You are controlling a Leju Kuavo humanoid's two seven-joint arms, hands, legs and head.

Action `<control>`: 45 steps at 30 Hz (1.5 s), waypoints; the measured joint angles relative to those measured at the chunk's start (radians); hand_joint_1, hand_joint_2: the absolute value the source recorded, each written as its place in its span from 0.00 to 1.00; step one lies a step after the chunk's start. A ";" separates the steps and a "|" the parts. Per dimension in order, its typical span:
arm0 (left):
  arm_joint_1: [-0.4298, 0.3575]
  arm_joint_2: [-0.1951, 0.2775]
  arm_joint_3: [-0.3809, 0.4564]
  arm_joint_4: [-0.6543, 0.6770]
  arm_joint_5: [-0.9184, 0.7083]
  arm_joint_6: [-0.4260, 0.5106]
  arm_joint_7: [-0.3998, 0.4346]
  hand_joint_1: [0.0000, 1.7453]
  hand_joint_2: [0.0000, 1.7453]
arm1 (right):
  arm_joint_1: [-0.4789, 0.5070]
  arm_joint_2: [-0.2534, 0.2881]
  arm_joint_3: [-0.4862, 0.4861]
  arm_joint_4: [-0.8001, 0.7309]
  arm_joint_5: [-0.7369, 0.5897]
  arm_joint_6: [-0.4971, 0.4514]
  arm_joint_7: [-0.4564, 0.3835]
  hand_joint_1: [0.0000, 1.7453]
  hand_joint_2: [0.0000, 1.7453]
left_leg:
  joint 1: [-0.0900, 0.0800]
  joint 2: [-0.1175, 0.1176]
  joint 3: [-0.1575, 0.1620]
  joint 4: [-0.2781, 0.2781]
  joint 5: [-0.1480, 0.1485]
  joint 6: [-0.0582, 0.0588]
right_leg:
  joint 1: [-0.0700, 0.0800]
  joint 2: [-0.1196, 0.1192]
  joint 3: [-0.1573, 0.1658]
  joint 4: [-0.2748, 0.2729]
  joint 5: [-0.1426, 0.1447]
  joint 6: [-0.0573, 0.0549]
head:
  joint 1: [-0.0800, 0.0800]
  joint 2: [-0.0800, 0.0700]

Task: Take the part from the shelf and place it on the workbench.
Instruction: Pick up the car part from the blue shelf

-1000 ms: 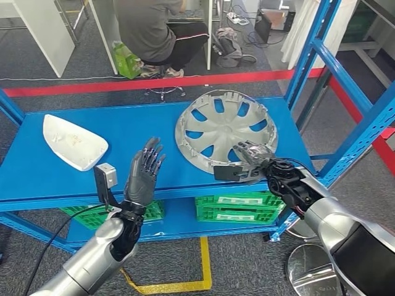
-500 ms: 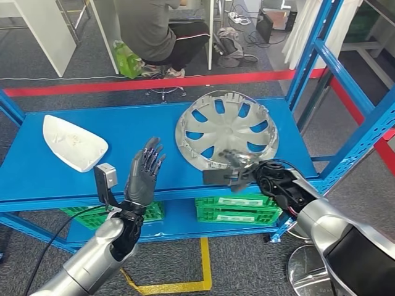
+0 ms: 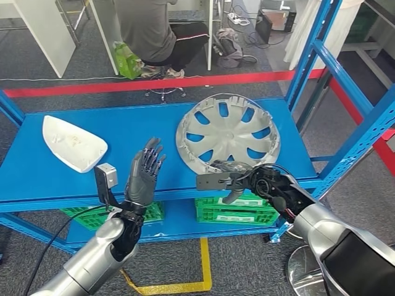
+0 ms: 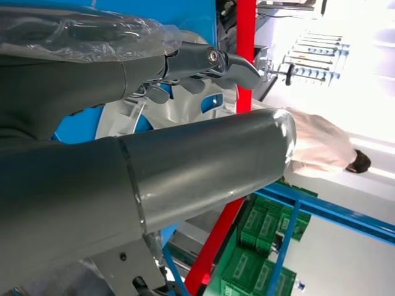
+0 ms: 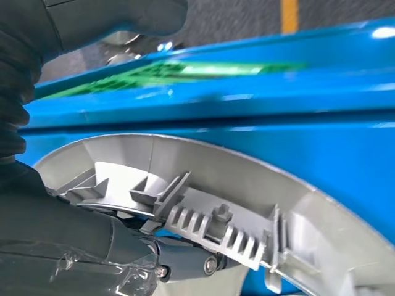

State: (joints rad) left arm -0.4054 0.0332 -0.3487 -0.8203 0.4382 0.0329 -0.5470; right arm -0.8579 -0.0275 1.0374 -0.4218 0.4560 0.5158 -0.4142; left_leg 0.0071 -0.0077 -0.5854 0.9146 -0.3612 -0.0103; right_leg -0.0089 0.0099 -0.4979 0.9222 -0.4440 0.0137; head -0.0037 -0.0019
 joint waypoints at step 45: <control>0.001 -0.001 0.000 -0.016 0.000 0.010 0.000 0.00 0.00 | 0.064 0.052 -0.015 -0.215 -0.199 0.119 0.123 0.00 1.00 | 0.003 0.003 0.003 0.000 -0.003 -0.004 | 0.002 0.004 0.000 0.000 -0.002 -0.003 | -0.001 0.000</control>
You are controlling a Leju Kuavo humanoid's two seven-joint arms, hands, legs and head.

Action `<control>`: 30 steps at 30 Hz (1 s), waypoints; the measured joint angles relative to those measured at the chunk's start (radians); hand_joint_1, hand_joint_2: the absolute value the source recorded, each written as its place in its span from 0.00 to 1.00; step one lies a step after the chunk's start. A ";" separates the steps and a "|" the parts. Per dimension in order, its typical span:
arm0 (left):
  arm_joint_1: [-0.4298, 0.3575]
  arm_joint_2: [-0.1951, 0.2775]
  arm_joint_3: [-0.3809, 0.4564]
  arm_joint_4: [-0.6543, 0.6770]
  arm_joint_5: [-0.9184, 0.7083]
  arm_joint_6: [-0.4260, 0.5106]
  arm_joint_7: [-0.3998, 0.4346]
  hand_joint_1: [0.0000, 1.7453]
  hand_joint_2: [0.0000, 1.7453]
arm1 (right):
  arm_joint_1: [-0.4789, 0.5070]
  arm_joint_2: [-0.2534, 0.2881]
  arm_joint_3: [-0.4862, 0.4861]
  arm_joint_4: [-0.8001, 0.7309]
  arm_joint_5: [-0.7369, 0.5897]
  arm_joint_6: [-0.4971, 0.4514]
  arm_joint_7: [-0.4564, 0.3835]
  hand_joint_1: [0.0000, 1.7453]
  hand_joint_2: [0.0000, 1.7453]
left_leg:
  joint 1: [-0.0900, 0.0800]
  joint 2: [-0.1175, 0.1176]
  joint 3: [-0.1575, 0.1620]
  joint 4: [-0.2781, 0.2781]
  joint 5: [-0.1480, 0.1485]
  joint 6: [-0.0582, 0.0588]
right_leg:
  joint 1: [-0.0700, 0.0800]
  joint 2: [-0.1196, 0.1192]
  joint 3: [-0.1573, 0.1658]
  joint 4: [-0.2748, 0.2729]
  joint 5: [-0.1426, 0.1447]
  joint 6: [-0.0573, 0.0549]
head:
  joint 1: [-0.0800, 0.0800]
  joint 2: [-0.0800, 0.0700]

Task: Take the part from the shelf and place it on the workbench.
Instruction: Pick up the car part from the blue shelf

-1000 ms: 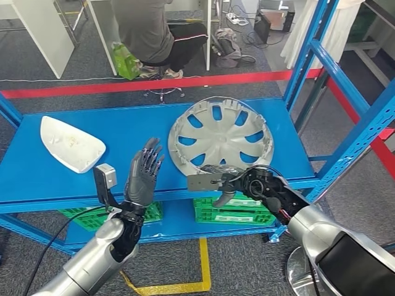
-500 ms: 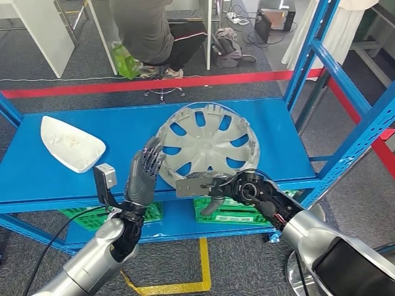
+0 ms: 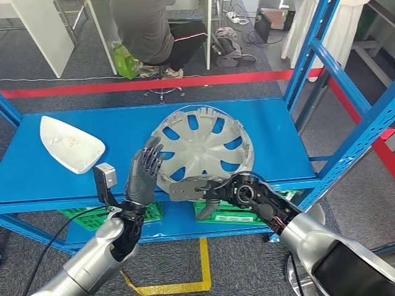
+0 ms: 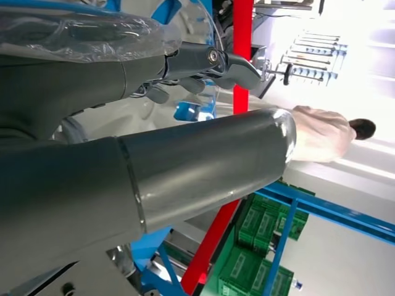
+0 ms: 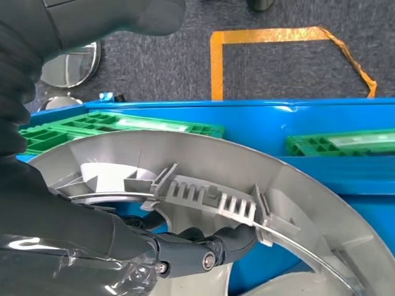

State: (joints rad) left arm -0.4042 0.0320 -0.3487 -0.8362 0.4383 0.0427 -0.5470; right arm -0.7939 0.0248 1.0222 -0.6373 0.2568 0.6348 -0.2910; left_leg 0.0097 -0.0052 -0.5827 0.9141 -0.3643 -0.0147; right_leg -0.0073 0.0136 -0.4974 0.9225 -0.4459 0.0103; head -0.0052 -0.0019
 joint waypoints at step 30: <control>-0.002 0.000 0.000 0.000 0.003 -0.001 -0.001 0.00 0.00 | -0.002 -0.020 0.098 -0.011 0.368 -0.366 -0.011 0.00 1.00 | -0.001 -0.001 -0.004 0.000 0.000 0.000 | 0.000 -0.001 -0.003 0.000 0.000 0.000 | 0.000 0.000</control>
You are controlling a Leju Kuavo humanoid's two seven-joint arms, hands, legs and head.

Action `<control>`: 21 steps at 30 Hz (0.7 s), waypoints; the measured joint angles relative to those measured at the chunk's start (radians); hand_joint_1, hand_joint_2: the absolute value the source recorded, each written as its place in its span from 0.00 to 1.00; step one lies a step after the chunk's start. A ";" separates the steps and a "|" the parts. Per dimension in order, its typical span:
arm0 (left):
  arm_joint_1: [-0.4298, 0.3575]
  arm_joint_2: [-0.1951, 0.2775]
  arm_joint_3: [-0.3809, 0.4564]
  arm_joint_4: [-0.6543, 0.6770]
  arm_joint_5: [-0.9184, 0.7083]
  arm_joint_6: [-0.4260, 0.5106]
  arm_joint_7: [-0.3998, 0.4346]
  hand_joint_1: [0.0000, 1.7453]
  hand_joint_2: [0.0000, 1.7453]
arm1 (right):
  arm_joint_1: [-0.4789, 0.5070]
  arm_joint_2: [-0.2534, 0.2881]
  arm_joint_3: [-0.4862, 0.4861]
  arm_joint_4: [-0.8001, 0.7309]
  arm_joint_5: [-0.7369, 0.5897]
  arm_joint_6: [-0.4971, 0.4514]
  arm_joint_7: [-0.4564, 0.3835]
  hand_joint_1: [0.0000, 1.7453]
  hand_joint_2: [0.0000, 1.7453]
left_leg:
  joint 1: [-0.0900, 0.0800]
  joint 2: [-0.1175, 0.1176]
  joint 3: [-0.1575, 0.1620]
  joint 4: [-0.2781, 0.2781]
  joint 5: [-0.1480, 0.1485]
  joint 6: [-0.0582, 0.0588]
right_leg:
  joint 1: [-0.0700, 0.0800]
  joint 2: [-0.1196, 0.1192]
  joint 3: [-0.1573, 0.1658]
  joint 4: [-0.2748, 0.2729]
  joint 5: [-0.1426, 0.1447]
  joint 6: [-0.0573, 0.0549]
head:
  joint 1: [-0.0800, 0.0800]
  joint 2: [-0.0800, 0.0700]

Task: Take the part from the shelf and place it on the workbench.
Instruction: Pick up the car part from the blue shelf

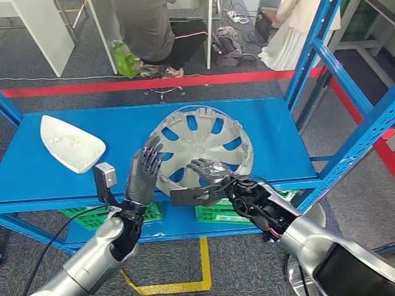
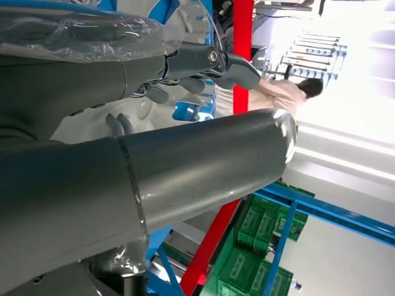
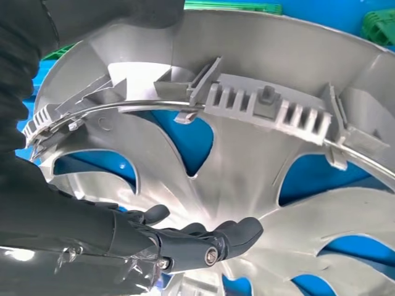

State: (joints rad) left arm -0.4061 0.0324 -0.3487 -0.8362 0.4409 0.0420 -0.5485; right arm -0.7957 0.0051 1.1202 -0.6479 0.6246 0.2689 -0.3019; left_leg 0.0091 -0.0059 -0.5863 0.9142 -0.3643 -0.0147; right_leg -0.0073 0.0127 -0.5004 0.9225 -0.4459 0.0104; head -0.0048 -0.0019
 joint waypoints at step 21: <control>-0.005 -0.008 0.000 0.000 0.005 -0.002 0.000 0.00 0.00 | 0.011 -0.004 -0.039 0.017 -0.117 0.168 0.025 0.00 1.00 | 0.000 0.001 0.000 0.000 0.000 0.000 | 0.000 0.001 0.000 0.000 0.000 0.000 | 0.000 0.000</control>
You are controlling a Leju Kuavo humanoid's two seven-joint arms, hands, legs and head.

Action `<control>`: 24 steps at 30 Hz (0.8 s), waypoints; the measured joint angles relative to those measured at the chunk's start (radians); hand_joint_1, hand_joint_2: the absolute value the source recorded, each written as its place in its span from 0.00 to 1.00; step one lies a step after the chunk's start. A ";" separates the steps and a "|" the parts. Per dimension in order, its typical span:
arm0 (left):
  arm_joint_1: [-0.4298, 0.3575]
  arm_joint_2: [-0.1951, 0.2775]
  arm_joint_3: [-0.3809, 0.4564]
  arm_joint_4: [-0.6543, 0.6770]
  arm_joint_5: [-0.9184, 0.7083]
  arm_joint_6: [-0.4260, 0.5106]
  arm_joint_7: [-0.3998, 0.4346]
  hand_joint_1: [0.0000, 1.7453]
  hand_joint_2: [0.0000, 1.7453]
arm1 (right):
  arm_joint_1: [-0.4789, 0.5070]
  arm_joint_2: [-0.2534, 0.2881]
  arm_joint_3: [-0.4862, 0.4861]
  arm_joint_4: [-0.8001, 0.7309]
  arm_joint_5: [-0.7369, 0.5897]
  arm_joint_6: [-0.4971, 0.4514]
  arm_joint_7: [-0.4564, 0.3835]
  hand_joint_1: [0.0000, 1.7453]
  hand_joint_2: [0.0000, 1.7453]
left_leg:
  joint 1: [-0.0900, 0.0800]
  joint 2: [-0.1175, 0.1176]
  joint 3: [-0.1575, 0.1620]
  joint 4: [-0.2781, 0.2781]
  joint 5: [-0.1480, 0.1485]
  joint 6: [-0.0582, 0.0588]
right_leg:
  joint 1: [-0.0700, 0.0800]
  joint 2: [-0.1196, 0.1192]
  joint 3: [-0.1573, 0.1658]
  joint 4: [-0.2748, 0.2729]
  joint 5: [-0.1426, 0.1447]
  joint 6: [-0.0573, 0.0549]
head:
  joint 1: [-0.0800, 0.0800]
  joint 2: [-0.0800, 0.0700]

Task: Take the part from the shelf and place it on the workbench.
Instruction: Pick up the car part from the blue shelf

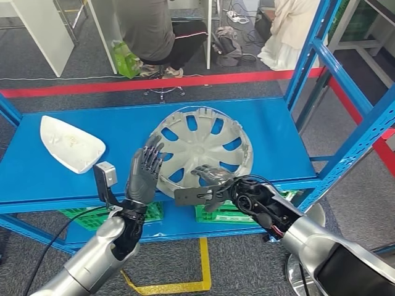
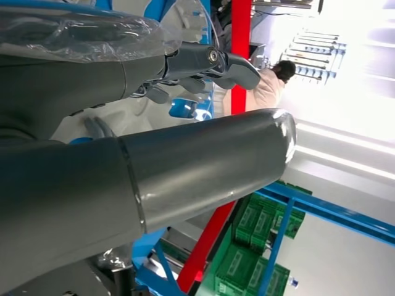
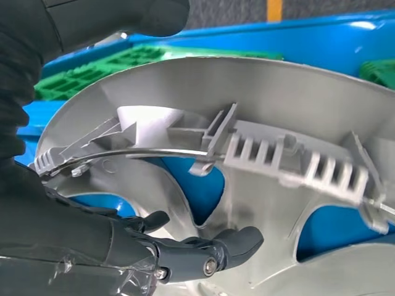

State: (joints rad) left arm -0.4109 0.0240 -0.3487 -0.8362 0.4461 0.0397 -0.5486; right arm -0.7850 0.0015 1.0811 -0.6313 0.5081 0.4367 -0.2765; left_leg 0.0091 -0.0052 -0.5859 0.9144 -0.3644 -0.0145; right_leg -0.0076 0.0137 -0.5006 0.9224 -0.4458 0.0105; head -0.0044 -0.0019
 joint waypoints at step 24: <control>-0.003 -0.011 0.000 0.000 0.003 0.000 0.000 0.00 0.00 | 0.011 0.000 -0.027 -0.006 -0.015 -0.025 0.023 1.00 1.00 | 0.000 0.000 0.000 0.000 0.000 0.000 | 0.000 0.000 0.000 0.000 0.000 0.000 | -0.001 0.000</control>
State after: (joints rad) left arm -0.4143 0.0130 -0.3487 -0.8362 0.4493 0.0397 -0.5485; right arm -0.7743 0.0015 1.0536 -0.6376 0.4930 0.4118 -0.2530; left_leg 0.0094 -0.0048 -0.5859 0.9143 -0.3644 -0.0146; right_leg -0.0074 0.0139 -0.5005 0.9225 -0.4458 0.0104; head -0.0052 -0.0019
